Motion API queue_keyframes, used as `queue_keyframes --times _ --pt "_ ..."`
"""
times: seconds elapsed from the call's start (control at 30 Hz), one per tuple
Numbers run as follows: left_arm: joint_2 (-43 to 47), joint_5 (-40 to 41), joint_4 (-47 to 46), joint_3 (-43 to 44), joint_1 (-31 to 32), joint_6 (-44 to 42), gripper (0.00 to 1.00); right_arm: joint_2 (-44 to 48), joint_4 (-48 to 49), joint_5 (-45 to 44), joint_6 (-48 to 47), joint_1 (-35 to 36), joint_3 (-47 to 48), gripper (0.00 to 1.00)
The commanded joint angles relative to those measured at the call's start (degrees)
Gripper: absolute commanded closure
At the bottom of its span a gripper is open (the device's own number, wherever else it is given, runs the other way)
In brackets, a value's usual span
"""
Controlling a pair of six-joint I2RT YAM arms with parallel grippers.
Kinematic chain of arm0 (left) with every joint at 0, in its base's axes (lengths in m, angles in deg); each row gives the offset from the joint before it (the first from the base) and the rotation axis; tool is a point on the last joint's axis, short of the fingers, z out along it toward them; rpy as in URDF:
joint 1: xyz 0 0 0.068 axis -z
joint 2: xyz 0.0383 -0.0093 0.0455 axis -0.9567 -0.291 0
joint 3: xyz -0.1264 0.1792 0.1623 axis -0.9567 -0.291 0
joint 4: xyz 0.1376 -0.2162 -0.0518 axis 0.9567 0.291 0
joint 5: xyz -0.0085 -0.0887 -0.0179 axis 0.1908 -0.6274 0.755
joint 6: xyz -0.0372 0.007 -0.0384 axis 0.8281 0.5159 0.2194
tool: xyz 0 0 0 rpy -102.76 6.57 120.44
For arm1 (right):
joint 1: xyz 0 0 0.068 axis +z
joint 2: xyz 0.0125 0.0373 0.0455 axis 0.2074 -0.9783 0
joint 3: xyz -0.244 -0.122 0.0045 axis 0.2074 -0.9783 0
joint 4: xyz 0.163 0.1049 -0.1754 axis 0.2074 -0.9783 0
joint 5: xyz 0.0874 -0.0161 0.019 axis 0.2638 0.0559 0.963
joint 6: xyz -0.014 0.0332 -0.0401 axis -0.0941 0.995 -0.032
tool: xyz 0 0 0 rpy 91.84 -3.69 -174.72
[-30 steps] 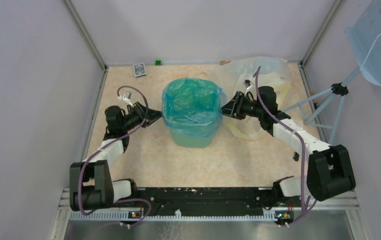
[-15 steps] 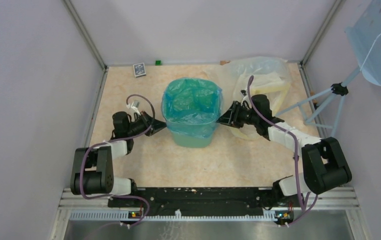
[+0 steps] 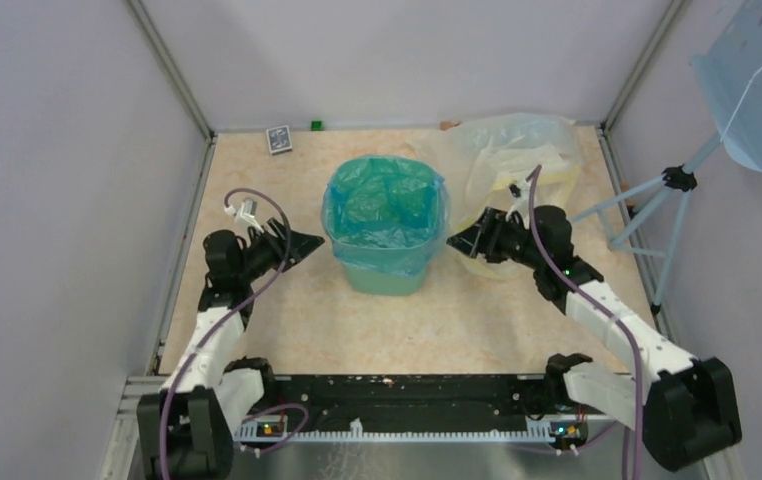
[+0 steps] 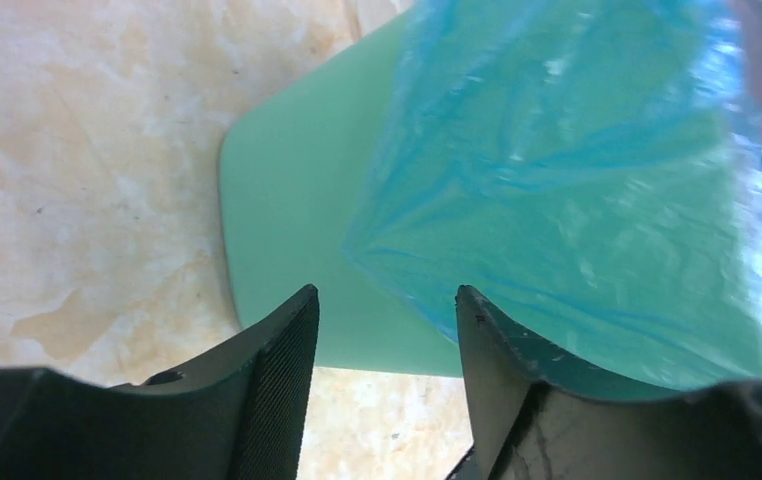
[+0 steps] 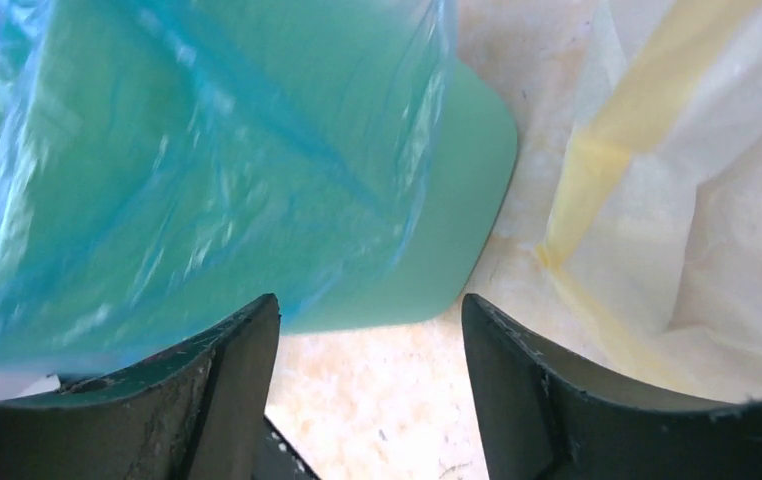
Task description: Put the trash bags into the trash bin
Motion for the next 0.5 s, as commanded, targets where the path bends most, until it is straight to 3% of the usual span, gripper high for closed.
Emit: queue_keyframes --times 0.0,0.07,0.13,0.3,0.47 --pt "9.9 1.8 12.0 0.2 -0.2 -0.7 0.34 11.6 0.0 -2.3 -0.4 2.9 -6.4 0.31" --pt "15.6 0.6 13.9 -0.8 -0.2 1.1 0.15 16.5 1.6 -4.3 1.2 6.4 -9.3 0.19" --pt "20.9 -1.9 11.5 -3.3 0.0 4.9 0.02 20.4 1.2 -10.4 3.7 11.6 -11.3 0.16" --pt "32.1 -0.5 8.8 -8.1 0.6 17.7 0.01 24.3 5.6 -30.6 12.4 30.1 -15.2 0.15" --pt "37.1 4.4 9.0 -9.2 3.2 24.4 0.01 17.1 15.5 -51.5 19.4 46.1 -15.0 0.15"
